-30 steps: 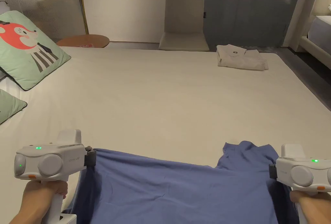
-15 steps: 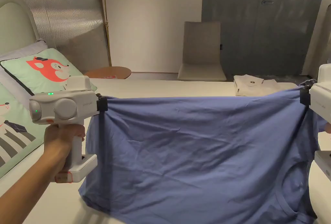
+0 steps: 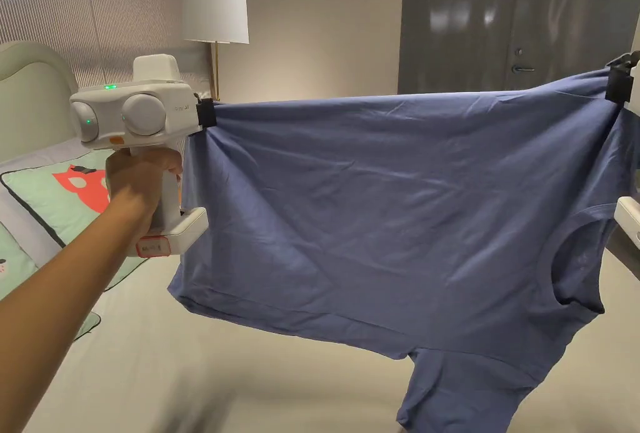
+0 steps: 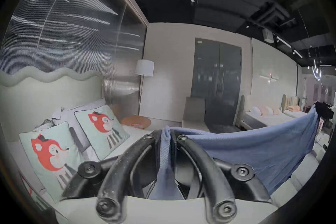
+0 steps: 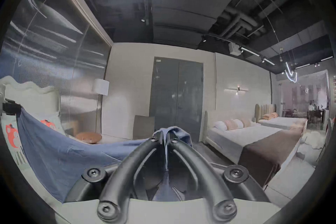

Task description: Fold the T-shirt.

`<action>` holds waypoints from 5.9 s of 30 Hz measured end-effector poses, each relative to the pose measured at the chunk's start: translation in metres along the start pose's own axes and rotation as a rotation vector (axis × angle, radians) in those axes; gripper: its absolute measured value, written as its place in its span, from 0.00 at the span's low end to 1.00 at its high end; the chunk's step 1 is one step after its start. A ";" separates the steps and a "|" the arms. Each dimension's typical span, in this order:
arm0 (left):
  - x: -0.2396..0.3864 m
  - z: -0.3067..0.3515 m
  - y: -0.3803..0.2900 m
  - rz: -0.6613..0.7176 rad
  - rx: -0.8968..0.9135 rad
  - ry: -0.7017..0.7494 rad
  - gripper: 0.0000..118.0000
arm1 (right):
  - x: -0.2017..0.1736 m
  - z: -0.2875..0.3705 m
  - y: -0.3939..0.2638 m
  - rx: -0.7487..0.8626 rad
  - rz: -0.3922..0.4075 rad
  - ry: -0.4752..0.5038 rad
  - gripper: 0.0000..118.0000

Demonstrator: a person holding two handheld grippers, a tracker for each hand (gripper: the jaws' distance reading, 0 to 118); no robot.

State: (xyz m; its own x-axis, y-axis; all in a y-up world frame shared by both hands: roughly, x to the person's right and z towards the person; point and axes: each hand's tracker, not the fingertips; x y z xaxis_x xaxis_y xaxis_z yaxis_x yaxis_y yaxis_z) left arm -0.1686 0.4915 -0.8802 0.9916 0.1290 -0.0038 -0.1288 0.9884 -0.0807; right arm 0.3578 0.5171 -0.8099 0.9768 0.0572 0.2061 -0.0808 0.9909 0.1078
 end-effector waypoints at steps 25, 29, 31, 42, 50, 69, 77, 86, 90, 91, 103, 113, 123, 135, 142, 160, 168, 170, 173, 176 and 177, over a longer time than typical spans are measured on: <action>-0.053 0.009 -0.309 0.018 -0.475 0.002 0.06 | 0.004 0.076 -0.282 -0.437 -0.085 0.097 0.03; -0.064 0.062 -0.351 0.006 -0.565 0.004 0.06 | 0.015 0.139 -0.318 -0.513 -0.147 0.120 0.03; -0.069 0.091 -0.367 -0.014 -0.611 0.014 0.06 | 0.017 0.172 -0.327 -0.539 -0.150 0.131 0.03; -0.100 0.217 -0.407 -0.010 -0.678 0.023 0.06 | 0.043 0.344 -0.347 -0.647 -0.245 0.163 0.03; -0.114 0.294 -0.421 -0.075 -0.724 0.013 0.06 | 0.056 0.427 -0.355 -0.746 -0.269 0.190 0.03; -0.056 0.311 -0.380 -0.059 -0.602 0.028 0.92 | 0.013 0.387 -0.328 -0.746 -0.126 0.112 0.91; 0.004 0.311 -0.308 -0.083 -0.264 -0.080 0.92 | -0.032 0.359 -0.249 -0.434 -0.080 0.169 0.91; 0.032 0.322 -0.292 -0.115 -0.055 -0.070 0.57 | -0.060 0.367 -0.214 -0.257 0.002 0.137 0.53; 0.028 0.318 -0.293 -0.094 -0.070 -0.086 0.00 | -0.068 0.367 -0.216 -0.213 0.048 0.134 0.01; 0.027 0.317 -0.294 -0.077 -0.076 -0.102 0.00 | -0.067 0.366 -0.216 -0.210 0.046 0.136 0.01; -0.002 0.257 -0.285 -0.090 -0.276 -0.033 0.00 | -0.072 0.329 -0.222 -0.217 0.036 0.150 0.01; -0.066 0.136 -0.302 -0.054 -0.601 0.031 0.00 | -0.090 0.268 -0.234 -0.243 0.048 0.171 0.01; -0.111 0.023 -0.363 -0.059 -0.827 0.095 0.36 | -0.099 0.202 -0.280 -0.330 0.073 0.178 0.01; -0.103 0.008 -0.397 -0.055 -0.925 0.105 0.33 | -0.093 0.181 -0.310 -0.426 0.077 0.170 0.01; -0.084 0.021 -0.391 -0.170 -0.843 0.117 0.03 | -0.084 0.167 -0.312 -0.478 0.054 0.173 0.01; -0.103 0.062 -0.329 -0.088 -0.702 0.040 0.03 | -0.064 0.004 -0.433 -1.058 0.002 0.111 0.72; -0.095 0.072 -0.334 -0.096 -0.710 0.035 0.03 | -0.079 0.019 -0.432 -1.015 0.078 0.192 0.06; -0.094 0.076 -0.332 -0.101 -0.708 0.035 0.03 | -0.083 0.035 -0.414 -0.944 0.169 0.193 0.06; -0.092 0.086 -0.324 -0.087 -0.691 0.038 0.03 | -0.074 0.053 -0.380 -0.844 0.136 0.206 0.06; -0.088 0.095 -0.308 -0.076 -0.643 0.048 0.03 | -0.063 0.071 -0.334 -0.730 0.139 0.191 0.06; -0.087 0.098 -0.301 -0.072 -0.625 0.049 0.03 | -0.059 0.076 -0.318 -0.690 0.133 0.187 0.06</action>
State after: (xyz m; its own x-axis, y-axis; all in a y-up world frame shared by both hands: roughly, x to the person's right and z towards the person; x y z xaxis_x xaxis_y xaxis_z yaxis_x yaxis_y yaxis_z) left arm -0.2164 0.1912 -0.7582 0.9987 0.0456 -0.0210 -0.0484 0.7585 -0.6499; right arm 0.3110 0.1891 -0.7824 0.9899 0.1415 -0.0015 -0.1183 0.8216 -0.5577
